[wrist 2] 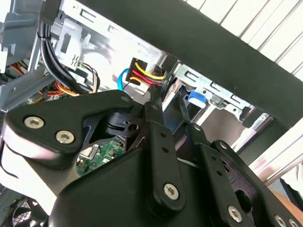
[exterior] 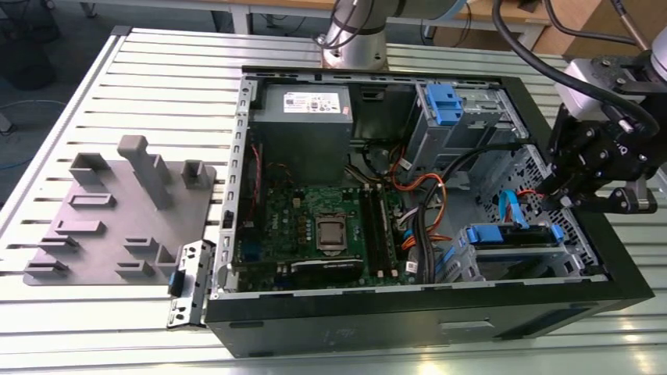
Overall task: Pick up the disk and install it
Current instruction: 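Insert the second disk wire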
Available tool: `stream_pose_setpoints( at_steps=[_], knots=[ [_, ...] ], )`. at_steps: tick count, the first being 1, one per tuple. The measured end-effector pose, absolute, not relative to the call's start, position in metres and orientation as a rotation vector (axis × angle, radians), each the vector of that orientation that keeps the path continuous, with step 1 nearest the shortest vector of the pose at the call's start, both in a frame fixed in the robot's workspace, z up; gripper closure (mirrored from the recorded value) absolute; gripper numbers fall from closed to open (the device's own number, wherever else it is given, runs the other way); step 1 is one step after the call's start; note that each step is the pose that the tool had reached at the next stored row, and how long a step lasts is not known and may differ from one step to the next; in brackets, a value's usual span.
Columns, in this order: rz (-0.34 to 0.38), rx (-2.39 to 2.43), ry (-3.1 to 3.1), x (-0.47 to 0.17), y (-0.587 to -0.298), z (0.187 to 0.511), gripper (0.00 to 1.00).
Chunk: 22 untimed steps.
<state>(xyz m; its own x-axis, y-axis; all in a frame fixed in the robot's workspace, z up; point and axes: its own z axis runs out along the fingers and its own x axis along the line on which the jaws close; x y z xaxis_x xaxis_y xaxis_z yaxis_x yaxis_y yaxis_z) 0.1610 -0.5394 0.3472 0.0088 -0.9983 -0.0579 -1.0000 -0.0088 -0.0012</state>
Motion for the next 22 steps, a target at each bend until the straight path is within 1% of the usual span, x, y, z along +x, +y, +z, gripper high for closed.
stream_pose_setpoints(
  at_steps=[16,18,20,22],
  knots=[
    [0.061,-2.202,2.183,0.1680,-0.5376,0.3441,0.71],
    [0.061,-2.202,2.183,0.1680,-0.5376,0.3441,0.72],
    [0.062,-2.202,2.183,0.1680,-0.5376,0.3441,0.84],
    [0.062,-2.202,2.182,0.1680,-0.5376,0.3441,0.84]
  ],
)
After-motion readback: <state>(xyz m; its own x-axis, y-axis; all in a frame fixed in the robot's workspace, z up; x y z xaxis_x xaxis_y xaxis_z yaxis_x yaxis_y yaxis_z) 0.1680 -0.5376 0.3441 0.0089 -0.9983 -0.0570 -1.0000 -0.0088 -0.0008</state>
